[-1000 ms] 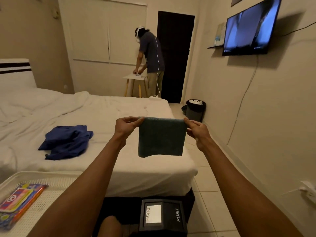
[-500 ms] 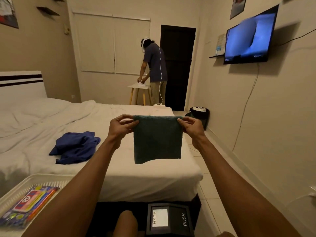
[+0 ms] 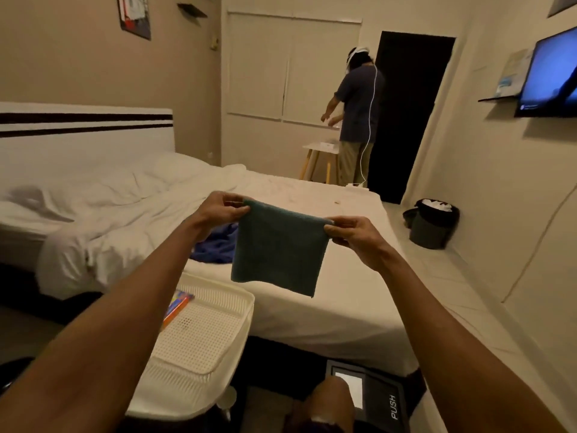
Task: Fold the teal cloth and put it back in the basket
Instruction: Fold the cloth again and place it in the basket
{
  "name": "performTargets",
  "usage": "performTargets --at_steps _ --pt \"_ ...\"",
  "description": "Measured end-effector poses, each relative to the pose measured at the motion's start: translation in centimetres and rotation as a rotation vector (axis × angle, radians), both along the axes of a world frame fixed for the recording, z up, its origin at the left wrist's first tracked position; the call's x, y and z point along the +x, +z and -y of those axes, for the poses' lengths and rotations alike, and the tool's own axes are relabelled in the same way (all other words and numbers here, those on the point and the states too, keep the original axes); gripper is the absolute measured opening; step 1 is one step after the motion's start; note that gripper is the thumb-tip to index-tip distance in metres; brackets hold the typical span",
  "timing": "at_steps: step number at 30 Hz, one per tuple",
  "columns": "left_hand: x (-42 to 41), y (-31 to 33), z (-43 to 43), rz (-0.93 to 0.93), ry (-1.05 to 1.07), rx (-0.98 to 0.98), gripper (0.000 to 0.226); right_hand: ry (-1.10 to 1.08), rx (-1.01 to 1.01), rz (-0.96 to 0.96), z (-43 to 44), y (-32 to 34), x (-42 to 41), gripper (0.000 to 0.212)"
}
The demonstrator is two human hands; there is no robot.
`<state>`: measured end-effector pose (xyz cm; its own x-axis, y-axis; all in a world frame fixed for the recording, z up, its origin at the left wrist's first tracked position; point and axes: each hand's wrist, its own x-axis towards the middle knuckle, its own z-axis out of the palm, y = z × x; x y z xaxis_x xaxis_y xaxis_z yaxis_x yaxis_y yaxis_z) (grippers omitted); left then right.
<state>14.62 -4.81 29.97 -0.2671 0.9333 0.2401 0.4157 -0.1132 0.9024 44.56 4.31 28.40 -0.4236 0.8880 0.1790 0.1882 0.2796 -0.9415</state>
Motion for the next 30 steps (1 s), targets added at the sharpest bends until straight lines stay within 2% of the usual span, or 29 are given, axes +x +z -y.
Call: performTargets --at_steps 4,12,18,23,28,30 --pt "-5.6 -2.0 2.1 -0.040 0.125 -0.014 0.031 0.065 -0.015 0.042 0.6 -1.6 -6.1 0.029" --pt "-12.9 -8.8 6.6 0.003 0.302 -0.094 0.031 0.112 -0.097 0.088 4.7 -8.2 -15.6 0.019" --pt "-16.3 -13.0 8.7 0.039 0.210 -0.287 0.020 0.177 -0.188 0.207 7.2 -14.1 -17.7 0.014" --pt "-18.0 -16.5 5.6 -0.019 0.099 -0.446 0.015 0.146 -0.239 0.277 5.2 -17.5 -18.7 0.012" --pt "-17.5 -23.3 -0.7 0.066 0.212 -0.399 0.011 0.022 -0.184 0.459 0.4 -21.2 -20.4 0.014" --pt "-17.4 -25.5 -2.8 0.095 0.291 -0.384 0.017 -0.013 -0.135 0.511 -1.5 -22.1 -21.0 0.018"
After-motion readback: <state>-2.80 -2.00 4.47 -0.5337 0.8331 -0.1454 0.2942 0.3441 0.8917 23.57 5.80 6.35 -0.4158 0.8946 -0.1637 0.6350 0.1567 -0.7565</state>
